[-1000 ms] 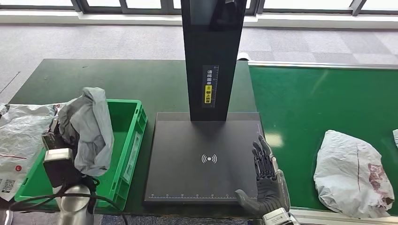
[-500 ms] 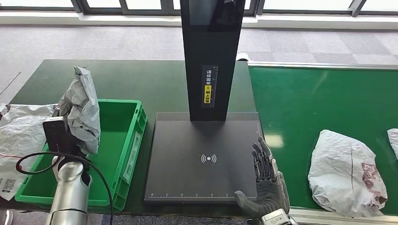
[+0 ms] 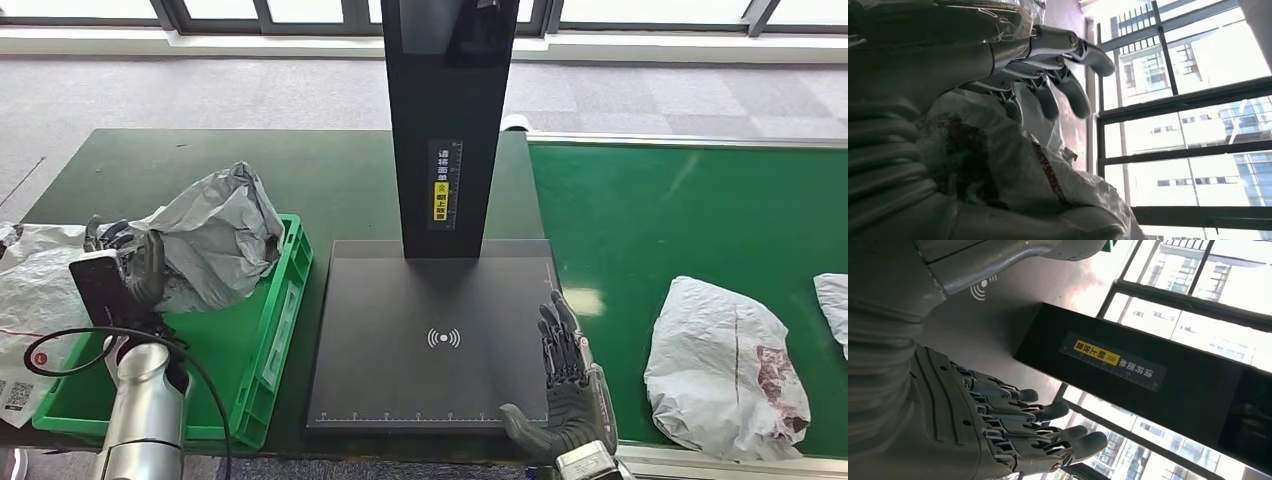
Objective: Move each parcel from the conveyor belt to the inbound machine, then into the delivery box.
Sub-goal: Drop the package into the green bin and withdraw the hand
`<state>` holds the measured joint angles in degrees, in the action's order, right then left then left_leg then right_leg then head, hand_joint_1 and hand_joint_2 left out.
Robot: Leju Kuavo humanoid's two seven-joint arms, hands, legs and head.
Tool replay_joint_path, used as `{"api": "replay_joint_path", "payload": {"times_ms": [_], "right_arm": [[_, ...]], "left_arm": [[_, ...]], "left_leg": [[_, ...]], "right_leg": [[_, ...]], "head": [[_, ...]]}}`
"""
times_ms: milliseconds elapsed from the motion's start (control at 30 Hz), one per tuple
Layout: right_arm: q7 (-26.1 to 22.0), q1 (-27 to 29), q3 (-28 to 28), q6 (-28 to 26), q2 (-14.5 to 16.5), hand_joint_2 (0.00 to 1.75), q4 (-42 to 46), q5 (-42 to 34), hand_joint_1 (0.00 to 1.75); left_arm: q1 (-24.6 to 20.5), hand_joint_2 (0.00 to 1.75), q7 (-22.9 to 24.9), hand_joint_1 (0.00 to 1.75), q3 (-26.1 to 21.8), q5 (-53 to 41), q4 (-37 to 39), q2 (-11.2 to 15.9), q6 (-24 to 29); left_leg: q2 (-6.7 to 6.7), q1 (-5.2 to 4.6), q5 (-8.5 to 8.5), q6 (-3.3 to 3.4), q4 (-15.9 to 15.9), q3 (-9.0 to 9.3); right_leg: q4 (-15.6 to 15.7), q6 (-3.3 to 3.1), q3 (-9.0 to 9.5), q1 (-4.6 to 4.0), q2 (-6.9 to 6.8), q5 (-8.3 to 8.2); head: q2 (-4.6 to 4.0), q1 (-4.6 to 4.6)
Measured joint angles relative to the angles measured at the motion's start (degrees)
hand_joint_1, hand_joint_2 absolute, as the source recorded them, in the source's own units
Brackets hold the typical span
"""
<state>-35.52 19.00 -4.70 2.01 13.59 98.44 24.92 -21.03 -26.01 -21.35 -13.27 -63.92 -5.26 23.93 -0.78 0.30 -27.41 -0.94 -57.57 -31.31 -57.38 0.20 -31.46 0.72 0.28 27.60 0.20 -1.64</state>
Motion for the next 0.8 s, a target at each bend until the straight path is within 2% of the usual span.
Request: {"api": "replay_joint_path", "payload": {"times_ms": [400,700,800], "right_arm": [[-0.1,-0.7,0.0,-0.3,0.1,1.75,-0.4,-0.4,0.0],[-0.4,-1.6,0.1,-1.3,0.1,1.75,-1.0,-0.8,0.0],[1.2,-1.7,1.0,-6.4,0.1,0.44,-1.0,3.7,0.0]], "left_arm": [[2.8,0.0,-0.3,0.0,0.0,0.8,-5.2,-1.2,1.1],[5.7,0.0,-0.9,0.0,0.0,1.2,-10.1,-2.3,5.3],[7.6,0.0,-3.4,0.0,0.1,4.3,-13.1,-3.4,5.3]], "left_leg": [[0.03,-0.06,-0.11,0.03,0.0,0.02],[0.07,-0.05,-0.11,0.03,0.0,0.02],[0.11,-0.06,-0.12,0.04,0.0,0.01]], "right_leg": [[0.0,-0.01,-0.08,0.07,0.03,0.03],[0.0,-0.01,-0.11,0.07,0.04,0.03],[0.0,-0.01,-0.13,0.07,0.08,0.03]], "head": [[0.0,0.0],[0.0,0.0],[0.0,0.0]]}}
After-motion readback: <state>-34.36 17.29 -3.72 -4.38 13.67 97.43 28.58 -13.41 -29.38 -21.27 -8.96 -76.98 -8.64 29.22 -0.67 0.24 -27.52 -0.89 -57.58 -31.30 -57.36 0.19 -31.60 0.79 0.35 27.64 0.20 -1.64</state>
